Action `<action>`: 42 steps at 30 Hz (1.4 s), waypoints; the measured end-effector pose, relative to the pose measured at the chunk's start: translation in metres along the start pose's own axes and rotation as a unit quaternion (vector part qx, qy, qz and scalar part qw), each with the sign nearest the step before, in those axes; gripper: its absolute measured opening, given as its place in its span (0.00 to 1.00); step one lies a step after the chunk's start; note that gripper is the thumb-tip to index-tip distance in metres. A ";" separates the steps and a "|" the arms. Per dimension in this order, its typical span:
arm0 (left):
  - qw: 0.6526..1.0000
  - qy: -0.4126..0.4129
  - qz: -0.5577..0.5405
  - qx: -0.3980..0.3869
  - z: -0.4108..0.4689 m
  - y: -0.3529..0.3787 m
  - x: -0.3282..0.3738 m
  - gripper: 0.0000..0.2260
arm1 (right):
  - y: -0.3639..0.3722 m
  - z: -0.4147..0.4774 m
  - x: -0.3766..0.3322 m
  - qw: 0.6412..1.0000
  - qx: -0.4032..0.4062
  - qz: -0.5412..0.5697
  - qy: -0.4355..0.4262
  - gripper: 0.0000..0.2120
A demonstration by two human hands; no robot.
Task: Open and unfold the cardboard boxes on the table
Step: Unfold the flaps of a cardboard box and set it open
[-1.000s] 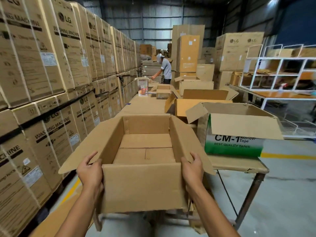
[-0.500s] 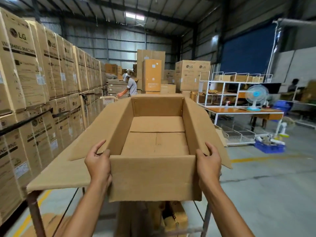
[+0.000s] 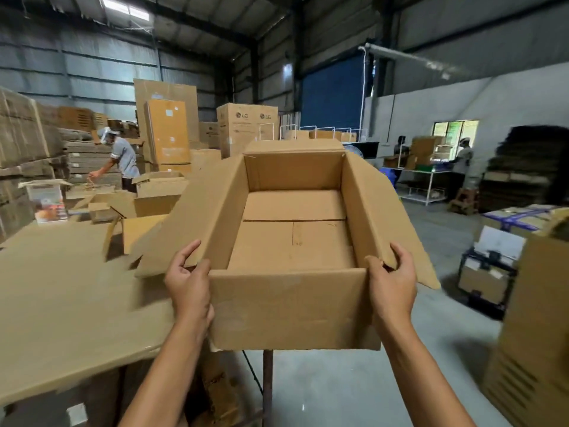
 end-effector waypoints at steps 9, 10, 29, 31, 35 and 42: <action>0.995 -0.077 0.033 -0.048 -0.010 0.154 -0.117 0.18 | -0.079 0.114 0.094 0.995 0.056 -0.082 0.014 0.23; 0.994 -0.085 0.038 -0.052 -0.006 0.166 -0.129 0.18 | -0.081 0.122 0.104 0.994 0.057 -0.089 0.016 0.24; 0.945 -0.280 0.141 -0.088 0.209 0.366 -0.435 0.17 | 0.025 0.333 0.384 0.941 0.016 -0.278 0.194 0.25; 0.938 -0.292 0.164 -0.082 0.229 0.375 -0.464 0.16 | 0.038 0.345 0.416 0.933 0.014 -0.282 0.224 0.25; 0.929 -0.309 0.195 -0.053 0.267 0.393 -0.513 0.16 | 0.070 0.378 0.482 0.919 -0.022 -0.294 0.262 0.24; 0.911 -0.331 0.246 0.021 0.339 0.452 -0.594 0.14 | 0.128 0.475 0.600 0.910 -0.092 -0.287 0.285 0.19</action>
Point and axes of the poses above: each hand's wrist, its own z-axis towards the middle knuckle, its own y-axis out of the palm, x = y × z, the point moved 2 cm from there along z, towards the middle knuckle, and after that the axes turned 12 degrees about -y, right-handed, at the moved point
